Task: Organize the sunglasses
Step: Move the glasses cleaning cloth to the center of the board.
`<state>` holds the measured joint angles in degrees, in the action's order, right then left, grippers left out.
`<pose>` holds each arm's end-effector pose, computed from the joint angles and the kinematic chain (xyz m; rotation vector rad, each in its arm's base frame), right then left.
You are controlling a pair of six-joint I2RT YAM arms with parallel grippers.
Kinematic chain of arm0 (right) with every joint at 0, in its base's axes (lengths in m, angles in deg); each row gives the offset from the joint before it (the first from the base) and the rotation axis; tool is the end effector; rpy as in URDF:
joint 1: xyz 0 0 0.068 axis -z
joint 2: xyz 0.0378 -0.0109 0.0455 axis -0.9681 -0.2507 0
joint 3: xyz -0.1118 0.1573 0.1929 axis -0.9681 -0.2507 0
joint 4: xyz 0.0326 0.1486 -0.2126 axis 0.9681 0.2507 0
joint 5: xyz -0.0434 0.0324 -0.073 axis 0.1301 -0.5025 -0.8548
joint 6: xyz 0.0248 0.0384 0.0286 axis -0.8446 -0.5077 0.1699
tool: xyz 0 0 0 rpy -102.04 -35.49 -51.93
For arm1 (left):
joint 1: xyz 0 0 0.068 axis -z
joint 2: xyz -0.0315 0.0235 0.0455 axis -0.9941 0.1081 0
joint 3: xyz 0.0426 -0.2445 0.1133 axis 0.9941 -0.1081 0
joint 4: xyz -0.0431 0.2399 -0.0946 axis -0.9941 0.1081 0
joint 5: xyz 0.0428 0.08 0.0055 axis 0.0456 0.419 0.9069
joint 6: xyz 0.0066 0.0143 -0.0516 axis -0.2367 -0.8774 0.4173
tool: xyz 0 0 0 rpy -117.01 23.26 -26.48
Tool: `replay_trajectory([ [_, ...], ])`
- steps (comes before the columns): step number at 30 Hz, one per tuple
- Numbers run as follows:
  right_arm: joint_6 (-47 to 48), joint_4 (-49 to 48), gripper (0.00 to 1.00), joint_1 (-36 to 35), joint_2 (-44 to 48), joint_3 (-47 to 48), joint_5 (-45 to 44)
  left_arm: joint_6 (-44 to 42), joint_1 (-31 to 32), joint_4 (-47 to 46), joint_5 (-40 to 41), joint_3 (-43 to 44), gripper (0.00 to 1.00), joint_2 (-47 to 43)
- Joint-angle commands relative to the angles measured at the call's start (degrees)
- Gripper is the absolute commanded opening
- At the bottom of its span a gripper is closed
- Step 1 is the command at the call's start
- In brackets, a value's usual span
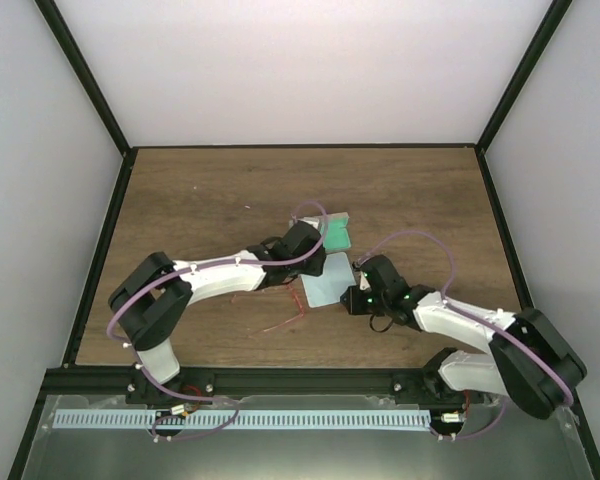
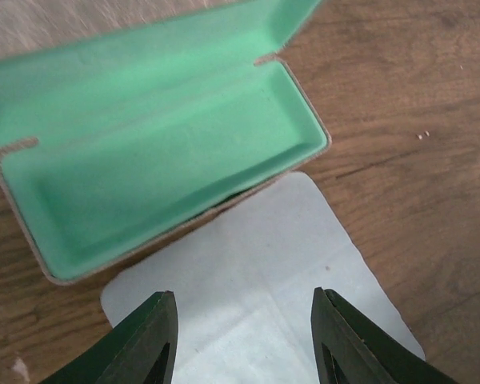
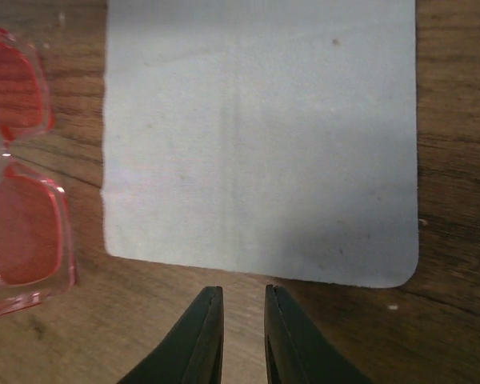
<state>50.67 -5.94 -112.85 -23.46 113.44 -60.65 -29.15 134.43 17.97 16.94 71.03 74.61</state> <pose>0.1629 0.1324 0.1396 -0.1772 2.6192 0.7012 0.2380 -0.2815 0.1852 0.3323 2.4048 -0.4936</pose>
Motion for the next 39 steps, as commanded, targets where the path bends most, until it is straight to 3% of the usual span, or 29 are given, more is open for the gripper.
replay_trajectory([
  [1, 0.10, 3.09, 0.17, 0.14, 4.12, 2.36, 0.93, 1.98, 1.76, -0.78, -3.79, -2.63, 0.49, -1.27],
  [13, 0.59, 3.81, 0.20, 0.19, 6.45, 4.95, 0.38, 2.22, 3.51, 1.54, -2.41, -10.48, 0.45, -5.86],
  [18, 1.86, 4.08, 0.22, 0.19, 3.28, 7.25, -0.74, 1.29, 2.63, 2.70, -0.26, -12.70, 0.45, -8.09],
  [25, 3.73, 2.22, 0.32, 0.19, -1.94, 9.25, -1.80, 0.15, -1.85, 2.66, 1.47, -16.39, 0.45, -10.44],
  [39, 3.18, 6.22, 0.29, -5.71, -12.78, 15.53, -13.77, 0.07, -3.52, 1.31, 5.29, -15.88, 0.45, -16.66],
])
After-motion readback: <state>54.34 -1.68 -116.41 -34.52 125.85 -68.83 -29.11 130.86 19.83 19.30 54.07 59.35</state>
